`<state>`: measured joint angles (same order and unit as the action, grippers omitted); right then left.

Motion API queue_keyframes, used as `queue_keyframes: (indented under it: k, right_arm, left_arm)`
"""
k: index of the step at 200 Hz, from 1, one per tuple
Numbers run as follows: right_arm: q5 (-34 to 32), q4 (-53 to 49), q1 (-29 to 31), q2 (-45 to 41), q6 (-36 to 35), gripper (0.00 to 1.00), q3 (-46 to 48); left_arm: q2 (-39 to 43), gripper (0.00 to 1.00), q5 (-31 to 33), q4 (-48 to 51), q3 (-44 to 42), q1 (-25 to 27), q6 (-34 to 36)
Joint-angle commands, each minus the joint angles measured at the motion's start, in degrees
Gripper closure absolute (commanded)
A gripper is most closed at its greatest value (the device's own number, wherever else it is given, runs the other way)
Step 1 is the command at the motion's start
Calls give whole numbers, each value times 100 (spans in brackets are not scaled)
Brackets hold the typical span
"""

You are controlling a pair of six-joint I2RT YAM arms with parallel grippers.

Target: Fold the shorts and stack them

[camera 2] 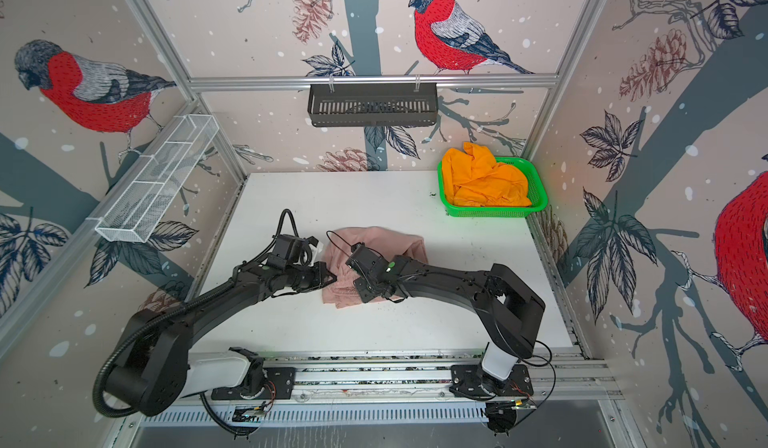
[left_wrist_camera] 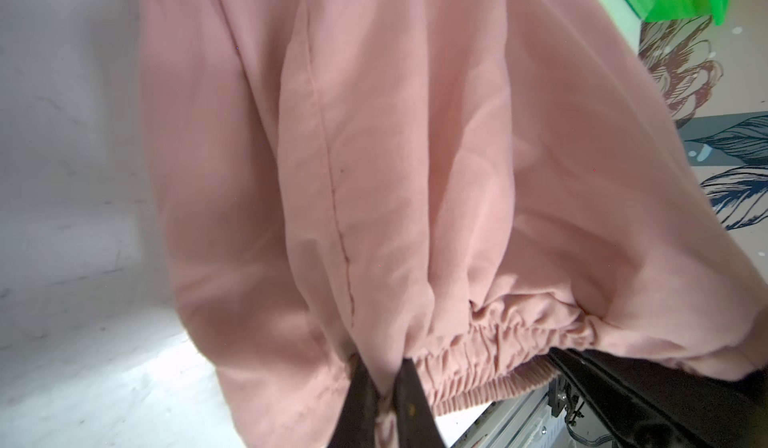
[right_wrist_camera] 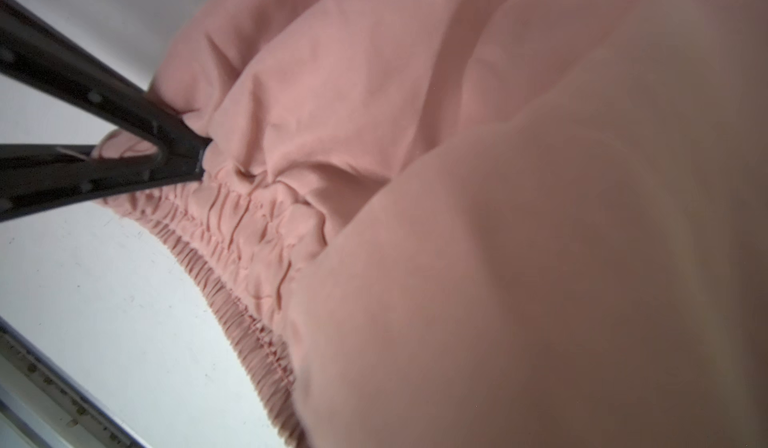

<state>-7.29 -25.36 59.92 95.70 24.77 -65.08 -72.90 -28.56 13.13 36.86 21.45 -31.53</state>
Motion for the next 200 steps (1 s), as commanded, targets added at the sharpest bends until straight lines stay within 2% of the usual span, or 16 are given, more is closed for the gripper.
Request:
queue_keyframes:
  k: [1,27,51,67,74,83,96,103,109,119,136,139,141,143,176,200]
  right_arm:
    - [-706,-379,-5,-93,-703,95,-196]
    - [-932,-399,-31,-157,-1221,94,-143]
    - [-1031,-317,-45,-175,-1503,87,129]
    - [-875,-200,-48,-171,-1494,73,352]
    - [-725,-144,-53,-168,-1434,64,455]
    - [-440,-58,-58,-190,-1339,54,602]
    - [21,7,-75,-295,-1152,44,789]
    - [204,24,-91,-411,-1068,39,881]
    - [344,33,-107,-537,-989,35,936]
    - [531,2,-144,-802,-891,32,999]
    - [784,-148,-295,-1287,-778,30,1045]
    - [823,-184,-335,-1367,-774,29,1048]
    - [853,-218,-368,-1415,-771,29,1045]
    - [894,-253,-396,-1463,-770,29,1042]
    - [1163,-592,-905,-2113,-812,33,1011]
    - [1130,-107,-1030,-2363,-896,46,1026]
  left_arm:
    - [230,100,8,5,69,-1,56]
    - [390,100,-22,-185,-82,0,26]
    - [314,100,-62,-603,-479,64,-107]
    - [176,100,-20,-823,-711,153,-179]
    - [95,100,6,-898,-773,210,-215]
    - [-20,100,21,-967,-835,305,-259]
    - [-163,100,81,-979,-850,488,-317]
    - [-208,94,109,-928,-818,557,-326]
    - [-237,85,126,-863,-785,595,-335]
    - [-213,55,166,-690,-700,606,-336]
    - [-21,25,304,-271,-451,606,-269]
    - [23,18,310,-186,-406,606,-254]
    - [62,6,321,-137,-374,606,-241]
    - [91,3,321,-78,-342,606,-223]
    - [479,2,873,889,344,588,-23]
    - [540,2,1005,480,429,557,-33]
